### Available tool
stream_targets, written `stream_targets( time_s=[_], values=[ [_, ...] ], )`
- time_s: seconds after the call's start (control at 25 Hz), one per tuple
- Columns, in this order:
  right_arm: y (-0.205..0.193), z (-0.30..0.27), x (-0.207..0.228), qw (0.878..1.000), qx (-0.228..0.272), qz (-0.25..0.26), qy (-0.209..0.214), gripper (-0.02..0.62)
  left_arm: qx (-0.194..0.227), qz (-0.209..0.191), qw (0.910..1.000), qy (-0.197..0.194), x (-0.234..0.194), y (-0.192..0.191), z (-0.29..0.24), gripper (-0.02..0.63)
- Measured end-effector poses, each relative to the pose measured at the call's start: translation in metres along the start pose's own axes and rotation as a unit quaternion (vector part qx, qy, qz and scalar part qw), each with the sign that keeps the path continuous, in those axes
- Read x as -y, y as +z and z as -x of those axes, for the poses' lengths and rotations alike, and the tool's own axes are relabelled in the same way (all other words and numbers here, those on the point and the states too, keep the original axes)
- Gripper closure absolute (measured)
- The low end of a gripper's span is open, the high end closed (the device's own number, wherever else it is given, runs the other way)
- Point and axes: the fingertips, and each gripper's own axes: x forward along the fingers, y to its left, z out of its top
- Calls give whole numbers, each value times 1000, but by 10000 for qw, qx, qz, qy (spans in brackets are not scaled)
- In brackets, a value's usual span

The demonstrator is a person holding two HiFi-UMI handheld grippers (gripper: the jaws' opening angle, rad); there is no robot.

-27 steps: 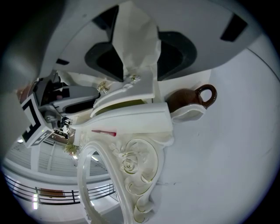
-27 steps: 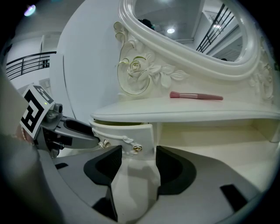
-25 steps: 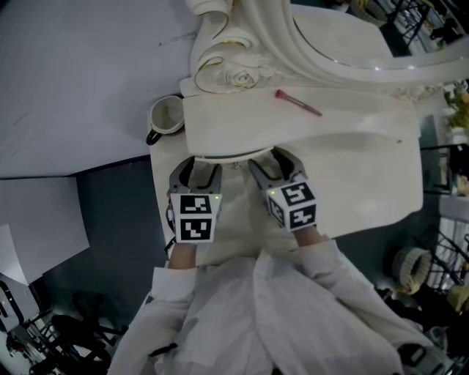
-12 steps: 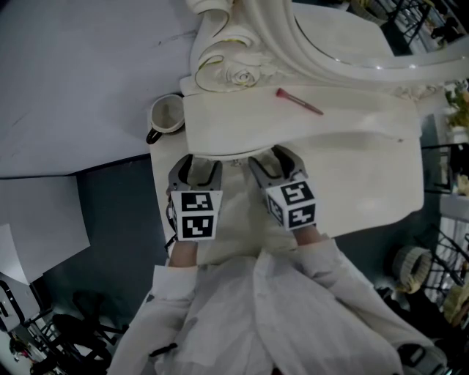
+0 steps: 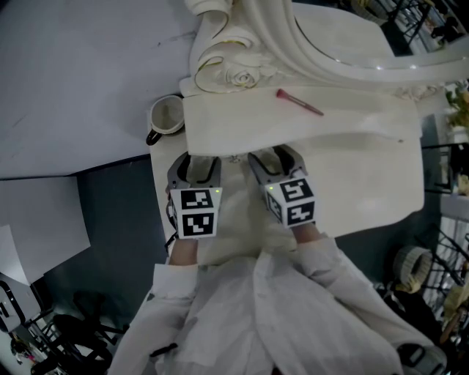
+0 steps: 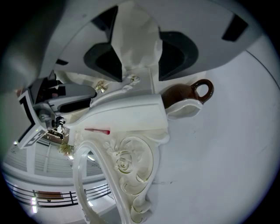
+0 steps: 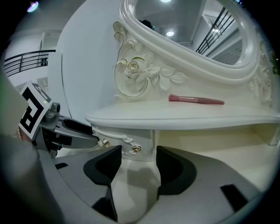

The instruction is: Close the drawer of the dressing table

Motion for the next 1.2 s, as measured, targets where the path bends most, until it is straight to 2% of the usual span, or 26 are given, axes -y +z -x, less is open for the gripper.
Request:
stream_targets(
  time_s=[1.2],
  values=[
    [4, -10, 10, 9999, -81, -37, -98, 356, -49, 32, 10000, -56, -3, 6, -10, 365]
  ],
)
